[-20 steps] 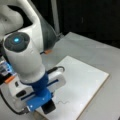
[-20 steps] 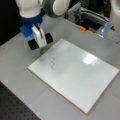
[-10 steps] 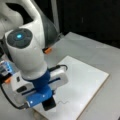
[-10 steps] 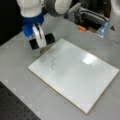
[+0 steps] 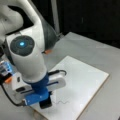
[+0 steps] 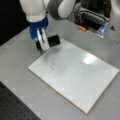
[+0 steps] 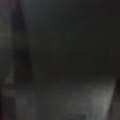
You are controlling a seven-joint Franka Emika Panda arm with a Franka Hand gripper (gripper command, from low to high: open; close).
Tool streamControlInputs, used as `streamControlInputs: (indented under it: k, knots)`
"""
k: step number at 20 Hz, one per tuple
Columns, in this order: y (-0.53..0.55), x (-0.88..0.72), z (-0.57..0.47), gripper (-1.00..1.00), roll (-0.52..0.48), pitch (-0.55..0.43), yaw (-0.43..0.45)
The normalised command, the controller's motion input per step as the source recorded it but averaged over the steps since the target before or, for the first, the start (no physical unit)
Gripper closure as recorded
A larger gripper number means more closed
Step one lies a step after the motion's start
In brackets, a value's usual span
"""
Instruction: Erasing curve lines
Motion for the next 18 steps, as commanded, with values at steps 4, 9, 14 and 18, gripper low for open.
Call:
streamControlInputs:
  k: [4, 9, 14, 18]
  knots:
    - [0.01, -0.3, -0.1, 1.0, -0.144, -0.098, -0.073]
    - [0.04, -0.32, -0.23, 1.0, -0.057, -0.231, -0.031]
    - [0.09, -0.25, -0.31, 1.0, 0.009, -0.359, -0.055]
    - [0.14, -0.21, -0.25, 1.0, 0.065, -0.394, -0.054]
